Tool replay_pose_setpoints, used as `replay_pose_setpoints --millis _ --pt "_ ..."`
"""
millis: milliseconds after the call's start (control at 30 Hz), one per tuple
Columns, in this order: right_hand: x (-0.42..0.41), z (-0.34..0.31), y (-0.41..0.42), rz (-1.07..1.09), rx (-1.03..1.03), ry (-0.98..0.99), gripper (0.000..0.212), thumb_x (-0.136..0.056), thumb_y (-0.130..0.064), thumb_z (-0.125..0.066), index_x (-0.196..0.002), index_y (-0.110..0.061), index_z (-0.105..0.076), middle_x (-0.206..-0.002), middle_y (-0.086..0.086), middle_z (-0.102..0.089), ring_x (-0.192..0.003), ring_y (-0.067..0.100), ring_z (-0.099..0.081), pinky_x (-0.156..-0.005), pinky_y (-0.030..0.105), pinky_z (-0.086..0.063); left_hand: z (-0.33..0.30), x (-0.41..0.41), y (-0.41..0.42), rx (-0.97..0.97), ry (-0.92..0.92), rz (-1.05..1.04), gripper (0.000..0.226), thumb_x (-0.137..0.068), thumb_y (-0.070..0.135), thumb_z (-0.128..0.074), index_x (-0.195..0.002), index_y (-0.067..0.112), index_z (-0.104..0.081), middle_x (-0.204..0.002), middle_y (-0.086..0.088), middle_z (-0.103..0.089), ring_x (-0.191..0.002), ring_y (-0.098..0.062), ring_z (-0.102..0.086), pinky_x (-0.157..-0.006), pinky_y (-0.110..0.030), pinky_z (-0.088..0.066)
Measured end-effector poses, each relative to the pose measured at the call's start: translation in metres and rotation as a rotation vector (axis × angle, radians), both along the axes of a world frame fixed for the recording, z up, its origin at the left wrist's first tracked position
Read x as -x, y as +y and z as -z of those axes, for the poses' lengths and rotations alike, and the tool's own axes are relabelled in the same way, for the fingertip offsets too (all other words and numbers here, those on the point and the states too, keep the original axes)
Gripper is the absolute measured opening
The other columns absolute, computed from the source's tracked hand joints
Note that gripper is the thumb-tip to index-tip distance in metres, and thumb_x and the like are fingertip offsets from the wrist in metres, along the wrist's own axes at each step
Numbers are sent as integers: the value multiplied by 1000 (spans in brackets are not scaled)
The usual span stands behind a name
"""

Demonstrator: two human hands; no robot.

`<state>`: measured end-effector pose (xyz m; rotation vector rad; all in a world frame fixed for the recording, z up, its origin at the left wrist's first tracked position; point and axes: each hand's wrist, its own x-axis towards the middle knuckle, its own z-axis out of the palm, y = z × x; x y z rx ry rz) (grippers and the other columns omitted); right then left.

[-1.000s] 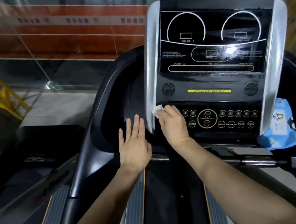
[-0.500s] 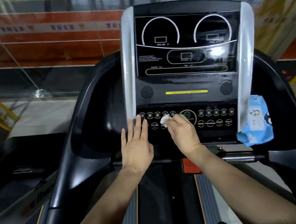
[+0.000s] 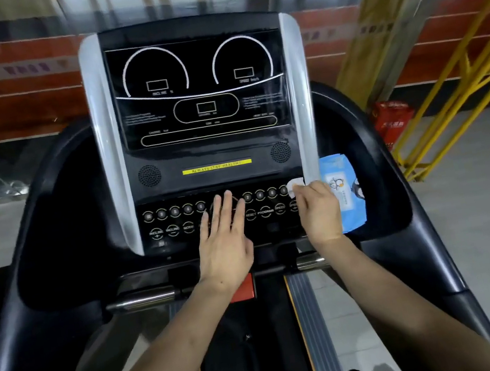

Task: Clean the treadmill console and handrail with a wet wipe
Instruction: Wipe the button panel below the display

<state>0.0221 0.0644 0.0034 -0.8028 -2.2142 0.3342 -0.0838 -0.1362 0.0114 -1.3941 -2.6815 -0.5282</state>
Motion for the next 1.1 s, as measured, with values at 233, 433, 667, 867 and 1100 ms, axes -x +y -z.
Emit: replay_pose_setpoints --millis 233,433,667,867,1100 --pt "-13 17 -15 82 90 89 8 -92 0 -69 -91 -5 -75 -73 5 -53 -72 22 -52 -63 31 -48 4 -9 0 49 32 -13 78 -97 20 -49 -167 19 -15 -176 -8 -2 -162 -26 7 -131 -53 -11" --pt "37 27 -70 -72 27 85 9 -90 3 -68 -90 -3 -74 -73 5 -52 -70 22 -49 -63 30 -45 10 17 -53 65 56 -124 79 -93 18 -53 -165 16 -22 -175 -10 -8 -163 -28 0 -130 -53 -15" --pt "119 21 -154 -292 -21 62 14 -89 1 -71 -101 -5 -74 -82 6 -56 -75 24 -57 -67 31 -53 12 67 -134 48 -34 -290 79 -96 15 -50 -166 15 -12 -176 -5 -1 -162 -22 6 -132 -46 -5" --pt "169 6 -214 -386 -62 -30 15 -94 -13 -59 -93 -11 -74 -80 5 -54 -74 24 -56 -61 36 -54 10 96 -175 150 -114 -308 77 -102 19 -41 -167 19 -1 -175 4 11 -161 -20 12 -132 -48 -4" --pt "167 10 -227 -517 -139 -154 11 -85 -10 -72 -91 -20 -70 -88 -8 -47 -79 16 -50 -59 31 -50 10 98 -178 158 -130 -246 79 -101 18 -42 -167 19 1 -175 4 13 -162 -22 11 -132 -48 -5"
